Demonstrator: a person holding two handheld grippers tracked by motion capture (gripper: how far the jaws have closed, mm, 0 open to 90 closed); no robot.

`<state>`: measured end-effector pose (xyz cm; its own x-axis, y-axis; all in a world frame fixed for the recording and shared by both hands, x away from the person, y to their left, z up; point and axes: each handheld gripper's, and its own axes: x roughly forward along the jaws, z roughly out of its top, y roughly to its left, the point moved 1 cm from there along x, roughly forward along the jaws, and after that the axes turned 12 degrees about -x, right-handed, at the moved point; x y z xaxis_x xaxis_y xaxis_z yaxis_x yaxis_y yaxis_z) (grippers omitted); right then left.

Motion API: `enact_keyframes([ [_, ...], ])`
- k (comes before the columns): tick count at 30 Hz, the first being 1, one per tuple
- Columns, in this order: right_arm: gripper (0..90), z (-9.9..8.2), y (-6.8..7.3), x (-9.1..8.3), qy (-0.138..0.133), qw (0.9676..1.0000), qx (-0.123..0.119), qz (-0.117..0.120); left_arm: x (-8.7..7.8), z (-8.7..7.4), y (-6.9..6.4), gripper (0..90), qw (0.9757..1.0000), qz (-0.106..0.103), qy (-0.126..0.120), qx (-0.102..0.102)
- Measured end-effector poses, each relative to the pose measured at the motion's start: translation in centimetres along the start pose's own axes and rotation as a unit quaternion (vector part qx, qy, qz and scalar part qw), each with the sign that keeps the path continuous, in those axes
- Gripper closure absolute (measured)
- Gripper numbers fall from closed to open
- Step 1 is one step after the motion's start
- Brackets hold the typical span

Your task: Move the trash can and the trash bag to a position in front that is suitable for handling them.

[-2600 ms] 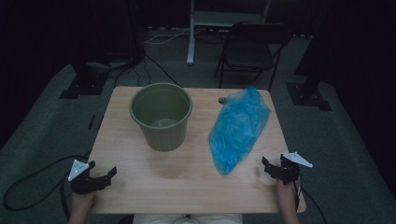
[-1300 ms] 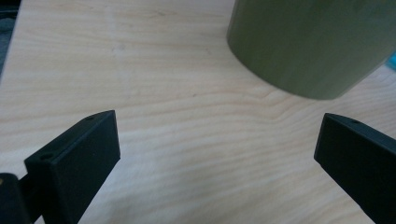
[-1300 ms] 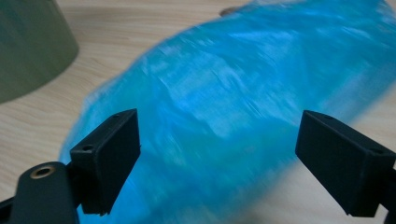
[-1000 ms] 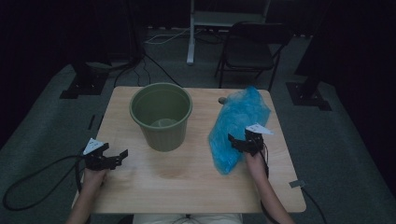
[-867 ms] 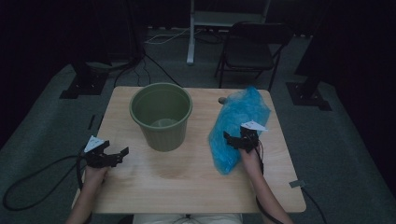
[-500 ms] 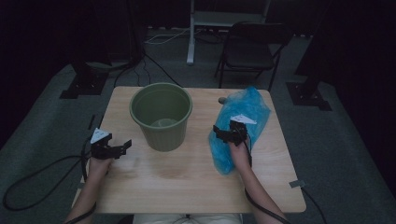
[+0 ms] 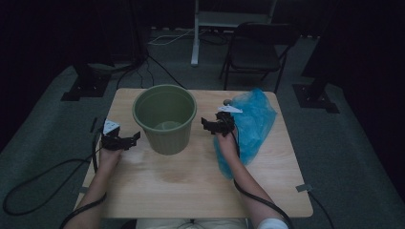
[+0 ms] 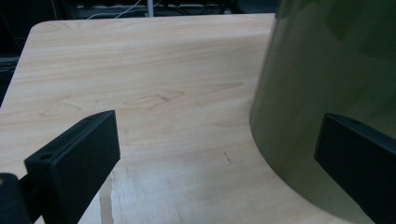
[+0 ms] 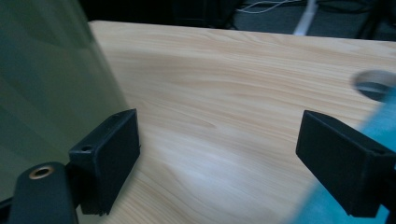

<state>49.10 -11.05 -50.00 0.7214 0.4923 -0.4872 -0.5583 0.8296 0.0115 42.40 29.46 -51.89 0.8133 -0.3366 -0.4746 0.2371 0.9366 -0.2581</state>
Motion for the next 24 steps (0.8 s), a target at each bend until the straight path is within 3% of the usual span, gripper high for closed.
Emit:
enact_keyframes([
  [6, 13.0, 1.4, 1.3, 1.6, 0.003, 0.9998, -0.014, 0.016, 0.9, 0.5, 0.4, 0.8, 0.9999, -0.005, 0.006, -0.010],
  [12, 12.2, 1.7, 0.9, 2.1, -0.016, 0.9991, 0.021, 0.034, 1.6, 0.7, 0.0, 0.8, 0.9998, -0.007, 0.012, -0.013],
  [20, 12.4, 2.0, 1.1, 2.1, -0.011, 0.9992, 0.007, 0.038, 1.8, 0.9, -0.6, 0.9, 0.9998, -0.015, 0.011, -0.009],
  [24, 12.5, 1.8, 0.7, 1.8, -0.010, 0.9985, 0.018, 0.050, 1.8, 0.9, -1.1, 3.5, 0.9999, -0.009, 0.012, -0.005],
])
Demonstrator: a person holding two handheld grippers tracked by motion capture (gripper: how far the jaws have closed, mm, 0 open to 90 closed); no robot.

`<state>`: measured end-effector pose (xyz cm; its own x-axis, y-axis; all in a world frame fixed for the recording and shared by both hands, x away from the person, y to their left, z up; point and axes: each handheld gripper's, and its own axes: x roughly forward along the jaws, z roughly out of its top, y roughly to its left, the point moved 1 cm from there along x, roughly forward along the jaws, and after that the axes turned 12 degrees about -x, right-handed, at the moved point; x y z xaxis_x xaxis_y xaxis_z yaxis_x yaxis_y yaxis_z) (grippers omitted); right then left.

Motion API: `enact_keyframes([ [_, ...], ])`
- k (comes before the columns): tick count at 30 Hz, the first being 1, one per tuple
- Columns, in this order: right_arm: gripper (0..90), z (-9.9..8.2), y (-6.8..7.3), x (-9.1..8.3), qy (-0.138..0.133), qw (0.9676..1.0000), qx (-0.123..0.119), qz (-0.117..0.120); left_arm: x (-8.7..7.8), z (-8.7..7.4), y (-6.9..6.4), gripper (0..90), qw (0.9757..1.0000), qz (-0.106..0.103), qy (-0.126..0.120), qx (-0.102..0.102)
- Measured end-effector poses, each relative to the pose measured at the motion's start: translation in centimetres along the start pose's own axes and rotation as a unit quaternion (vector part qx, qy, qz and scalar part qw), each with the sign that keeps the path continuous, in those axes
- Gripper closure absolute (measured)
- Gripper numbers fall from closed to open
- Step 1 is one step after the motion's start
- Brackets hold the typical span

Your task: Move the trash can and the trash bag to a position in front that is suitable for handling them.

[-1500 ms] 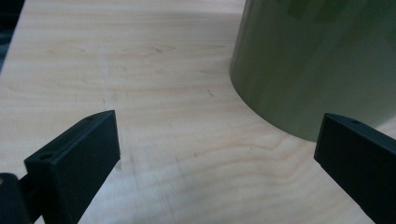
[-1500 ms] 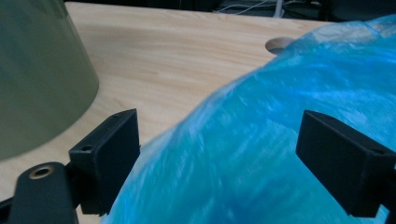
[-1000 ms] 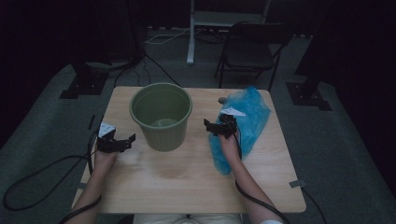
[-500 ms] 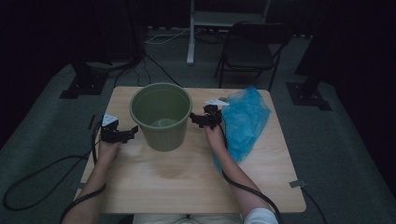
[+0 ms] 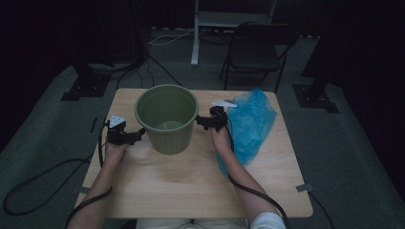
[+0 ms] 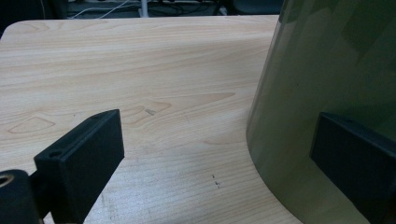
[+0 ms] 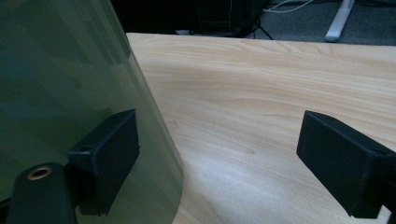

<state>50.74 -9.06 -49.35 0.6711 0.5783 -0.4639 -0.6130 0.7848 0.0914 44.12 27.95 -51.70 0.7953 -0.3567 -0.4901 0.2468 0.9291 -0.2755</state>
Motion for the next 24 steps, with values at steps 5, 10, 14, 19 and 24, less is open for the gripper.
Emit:
enact_keyframes([
  [5, 13.4, 0.1, 0.0, -0.8, 0.012, 0.9997, -0.021, -0.001, 0.0, 0.0, -0.6, 3.5, 1.0000, 0.001, 0.003, 0.006],
  [10, 13.4, -0.3, -0.2, -1.9, 0.020, 0.9994, -0.029, 0.003, -0.1, -0.3, -1.4, 3.5, 0.9999, -0.006, 0.007, 0.014],
  [14, 13.6, -0.9, -0.3, -3.1, 0.021, 0.9994, -0.028, 0.004, -0.4, -0.7, -2.3, 3.5, 0.9996, -0.012, 0.012, 0.023],
  [19, 13.5, -1.9, -0.4, -4.7, 0.019, 0.9994, -0.024, 0.012, -1.0, -1.2, -3.4, 3.5, 0.9987, -0.021, 0.020, 0.042],
  [24, 13.6, -3.0, -0.1, -6.2, 0.014, 0.9995, -0.016, 0.022, -1.7, -1.7, -4.1, 3.5, 0.9981, -0.027, 0.023, 0.050],
])
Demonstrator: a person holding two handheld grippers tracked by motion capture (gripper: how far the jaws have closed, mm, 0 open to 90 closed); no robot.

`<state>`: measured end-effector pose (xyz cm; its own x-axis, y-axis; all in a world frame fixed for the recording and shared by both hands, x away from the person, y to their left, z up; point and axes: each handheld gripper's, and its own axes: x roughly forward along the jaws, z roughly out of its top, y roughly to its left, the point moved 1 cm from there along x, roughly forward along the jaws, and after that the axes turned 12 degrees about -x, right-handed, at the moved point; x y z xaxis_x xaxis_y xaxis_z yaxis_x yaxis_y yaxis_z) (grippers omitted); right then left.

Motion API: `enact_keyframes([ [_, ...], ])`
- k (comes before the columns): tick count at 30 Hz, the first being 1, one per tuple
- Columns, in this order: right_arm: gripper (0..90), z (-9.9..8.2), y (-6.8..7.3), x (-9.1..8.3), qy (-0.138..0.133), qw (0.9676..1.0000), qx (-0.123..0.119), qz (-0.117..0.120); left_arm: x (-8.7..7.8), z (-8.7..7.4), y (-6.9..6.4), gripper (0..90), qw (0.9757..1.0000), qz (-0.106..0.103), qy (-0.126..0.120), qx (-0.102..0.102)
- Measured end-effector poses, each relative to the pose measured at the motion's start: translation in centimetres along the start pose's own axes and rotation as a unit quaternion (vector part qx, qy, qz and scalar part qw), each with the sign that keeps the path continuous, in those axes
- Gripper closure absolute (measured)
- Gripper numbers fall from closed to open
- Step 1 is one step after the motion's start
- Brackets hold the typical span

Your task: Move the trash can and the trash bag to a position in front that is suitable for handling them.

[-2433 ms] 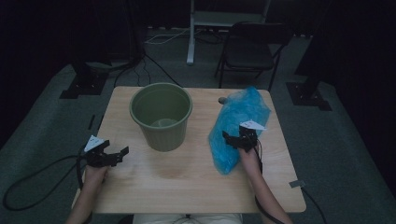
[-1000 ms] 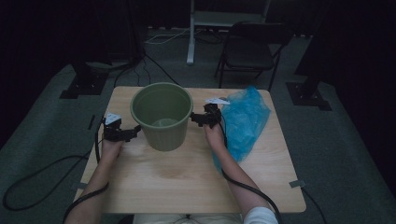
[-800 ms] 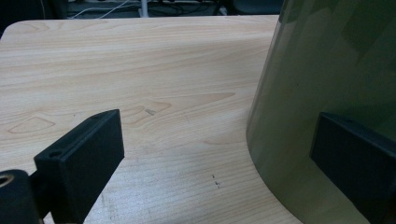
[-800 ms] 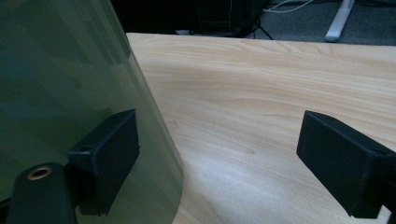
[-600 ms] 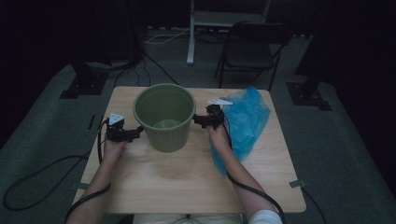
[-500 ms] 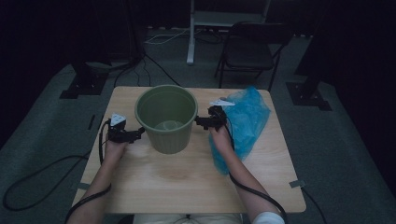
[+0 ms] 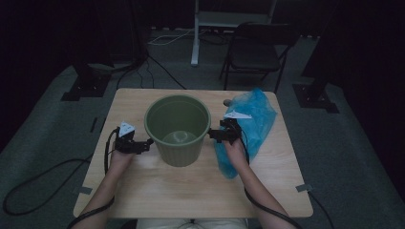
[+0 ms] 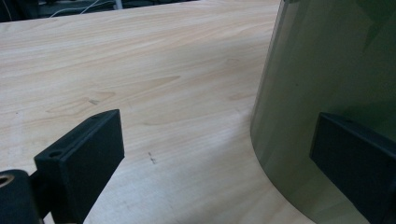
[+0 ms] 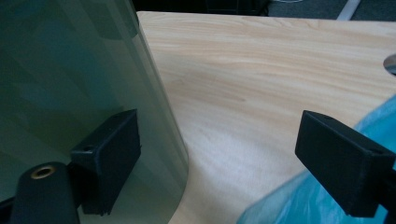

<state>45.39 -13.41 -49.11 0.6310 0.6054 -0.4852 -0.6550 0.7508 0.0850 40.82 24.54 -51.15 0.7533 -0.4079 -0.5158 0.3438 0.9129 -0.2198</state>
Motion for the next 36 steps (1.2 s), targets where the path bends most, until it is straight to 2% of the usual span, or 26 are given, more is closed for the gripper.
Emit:
enact_keyframes([
  [5, 13.9, -0.6, 0.3, -0.8, -0.004, 1.0000, 0.000, 0.003, -0.7, -0.6, -0.8, 3.5, 1.0000, -0.005, 0.001, 0.008],
  [7, 14.0, -1.4, 0.6, -1.9, -0.008, 0.9999, 0.003, 0.009, -1.5, -1.4, -1.7, 3.5, 0.9997, -0.016, 0.001, 0.016],
  [16, 14.0, -2.8, 1.8, -4.1, -0.010, 0.9997, -0.005, 0.020, -3.2, -2.8, -2.7, 3.5, 0.9992, -0.031, 0.005, 0.025],
  [23, 14.0, -3.9, 2.7, -5.6, -0.010, 0.9993, -0.003, 0.035, -4.8, -3.9, -3.8, 3.5, 0.9982, -0.040, 0.010, 0.043],
  [28, 14.0, -4.5, 3.3, -6.4, -0.011, 0.9990, -0.005, 0.043, -5.6, -4.5, -4.2, 3.5, 0.9980, -0.044, 0.010, 0.045],
  [31, 14.0, -5.2, 3.9, -7.3, -0.011, 0.9984, -0.001, 0.056, -6.2, -5.1, -4.4, 3.4, 0.9976, -0.052, 0.012, 0.043],
  [36, 14.0, -5.8, 4.5, -8.3, -0.008, 0.9983, -0.007, 0.057, -6.9, -5.6, -5.0, 3.5, 0.9972, -0.056, 0.012, 0.048],
])
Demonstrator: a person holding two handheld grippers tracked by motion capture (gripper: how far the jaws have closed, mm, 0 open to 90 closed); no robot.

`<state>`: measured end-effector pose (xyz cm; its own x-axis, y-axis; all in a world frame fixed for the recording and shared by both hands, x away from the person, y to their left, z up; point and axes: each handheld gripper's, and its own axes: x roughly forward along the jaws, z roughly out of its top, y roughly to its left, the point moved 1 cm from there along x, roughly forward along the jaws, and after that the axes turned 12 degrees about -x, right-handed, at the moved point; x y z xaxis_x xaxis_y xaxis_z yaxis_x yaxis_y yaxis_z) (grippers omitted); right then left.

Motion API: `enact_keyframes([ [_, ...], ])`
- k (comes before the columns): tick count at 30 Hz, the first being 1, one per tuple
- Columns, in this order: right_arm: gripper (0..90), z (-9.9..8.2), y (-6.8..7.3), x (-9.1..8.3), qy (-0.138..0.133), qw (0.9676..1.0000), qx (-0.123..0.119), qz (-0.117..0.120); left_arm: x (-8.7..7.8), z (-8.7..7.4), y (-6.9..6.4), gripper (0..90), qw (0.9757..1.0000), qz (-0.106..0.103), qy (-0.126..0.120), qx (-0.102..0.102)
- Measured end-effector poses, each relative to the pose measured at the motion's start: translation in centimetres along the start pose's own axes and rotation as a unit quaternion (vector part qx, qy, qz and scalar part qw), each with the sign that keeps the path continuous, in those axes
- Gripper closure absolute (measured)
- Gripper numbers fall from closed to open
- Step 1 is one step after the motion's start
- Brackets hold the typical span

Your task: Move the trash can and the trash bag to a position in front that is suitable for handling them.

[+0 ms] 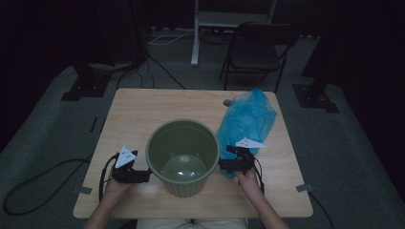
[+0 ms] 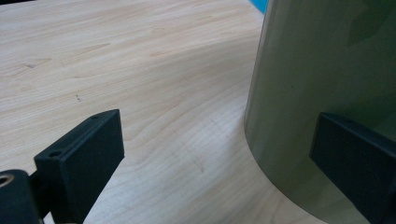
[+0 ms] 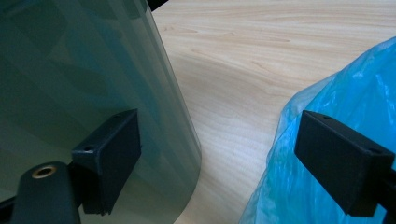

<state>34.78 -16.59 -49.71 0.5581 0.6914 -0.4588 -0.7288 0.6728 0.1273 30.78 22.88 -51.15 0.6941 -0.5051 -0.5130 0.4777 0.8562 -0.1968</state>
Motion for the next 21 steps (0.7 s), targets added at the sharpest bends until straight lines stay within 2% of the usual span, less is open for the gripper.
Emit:
enact_keyframes([
  [3, 14.0, -0.2, 0.1, -0.4, 0.001, 1.0000, 0.000, 0.005, -0.1, -0.2, -0.1, 3.4, 1.0000, -0.006, 0.003, -0.004],
  [6, 12.3, -0.2, -0.1, -0.7, -0.008, 1.0000, -0.004, 0.005, -0.1, -0.5, 0.3, 3.4, 0.9994, -0.019, -0.004, -0.028],
  [9, 12.3, 0.0, -1.3, -1.3, -0.020, 0.9994, 0.000, -0.028, -0.6, -1.1, 1.0, 3.4, 0.9994, -0.012, -0.020, -0.023],
  [11, 12.3, 0.0, -3.1, -1.9, -0.026, 0.9975, 0.018, -0.064, -1.1, -1.6, 1.6, 3.4, 0.9987, -0.020, -0.040, -0.025],
  [12, 12.3, -0.1, -4.8, -2.2, -0.028, 0.9947, 0.028, -0.094, -1.3, -1.7, 1.7, 3.4, 0.9984, -0.022, -0.043, -0.028],
  [14, 12.3, -0.3, -6.6, -2.4, -0.028, 0.9916, 0.041, -0.120, -1.8, -2.1, 2.0, 3.4, 0.9982, -0.018, -0.045, -0.035],
  [15, 12.3, -0.4, -8.2, -2.5, -0.023, 0.9883, 0.054, -0.141, -2.0, -2.2, 2.1, 3.4, 0.9983, -0.016, -0.044, -0.036],
  [17, 13.2, -0.7, -10.1, -2.5, 0.001, 0.9821, 0.074, -0.173, -2.3, -2.6, 2.3, 3.4, 0.9990, -0.004, -0.031, -0.033],
  [18, 13.1, -0.9, -11.3, -2.4, 0.015, 0.9793, 0.084, -0.184, -2.4, -2.7, 2.3, 3.4, 0.9990, -0.005, -0.029, -0.032],
  [19, 12.9, -1.0, -12.0, -2.4, 0.015, 0.9787, 0.090, -0.184, -2.4, -3.0, 2.3, 3.4, 0.9991, -0.007, -0.026, -0.034],
  [21, 12.5, -1.4, -13.5, -2.1, 0.028, 0.9755, 0.109, -0.189, -2.4, -3.1, 2.3, 3.4, 0.9991, -0.007, -0.024, -0.035],
])
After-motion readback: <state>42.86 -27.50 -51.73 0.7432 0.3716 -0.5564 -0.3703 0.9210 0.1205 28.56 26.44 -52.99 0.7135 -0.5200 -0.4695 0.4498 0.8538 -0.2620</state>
